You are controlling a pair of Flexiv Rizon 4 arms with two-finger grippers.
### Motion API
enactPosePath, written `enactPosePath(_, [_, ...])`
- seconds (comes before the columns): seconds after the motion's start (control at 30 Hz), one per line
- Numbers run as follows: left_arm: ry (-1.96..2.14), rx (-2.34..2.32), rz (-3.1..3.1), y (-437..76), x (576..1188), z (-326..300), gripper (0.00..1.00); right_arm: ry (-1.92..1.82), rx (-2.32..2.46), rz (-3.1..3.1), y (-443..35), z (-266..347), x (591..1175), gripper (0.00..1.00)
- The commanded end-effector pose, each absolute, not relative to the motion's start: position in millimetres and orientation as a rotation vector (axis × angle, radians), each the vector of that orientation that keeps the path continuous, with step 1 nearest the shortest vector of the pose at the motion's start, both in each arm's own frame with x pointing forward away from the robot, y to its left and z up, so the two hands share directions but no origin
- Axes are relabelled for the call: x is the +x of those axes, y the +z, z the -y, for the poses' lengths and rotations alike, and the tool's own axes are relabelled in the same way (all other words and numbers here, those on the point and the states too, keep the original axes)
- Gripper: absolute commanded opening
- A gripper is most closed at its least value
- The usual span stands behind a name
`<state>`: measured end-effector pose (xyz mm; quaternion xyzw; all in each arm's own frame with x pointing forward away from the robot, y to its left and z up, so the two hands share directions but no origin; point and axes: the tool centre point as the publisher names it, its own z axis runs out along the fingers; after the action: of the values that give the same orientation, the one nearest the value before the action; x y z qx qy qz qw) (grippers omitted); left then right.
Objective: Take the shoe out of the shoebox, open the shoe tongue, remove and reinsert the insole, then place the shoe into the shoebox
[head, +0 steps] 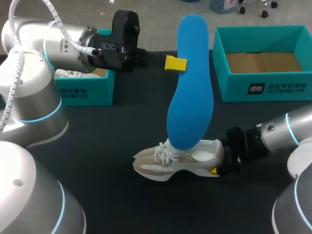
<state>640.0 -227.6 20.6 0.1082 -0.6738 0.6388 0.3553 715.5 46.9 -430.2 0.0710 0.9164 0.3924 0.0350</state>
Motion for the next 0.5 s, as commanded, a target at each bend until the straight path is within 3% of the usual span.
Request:
enactPosePath(0.03, [1.652,0.280,1.741,20.1,639.5,228.3,0.00,1.205,0.218,-2.816,-431.8,-47.6,715.6,1.00])
enactPosePath(0.5, [1.652,0.280,1.741,20.1,639.5,228.3,0.00,0.967,0.267,-2.851,-415.9,-31.2,717.8,1.00])
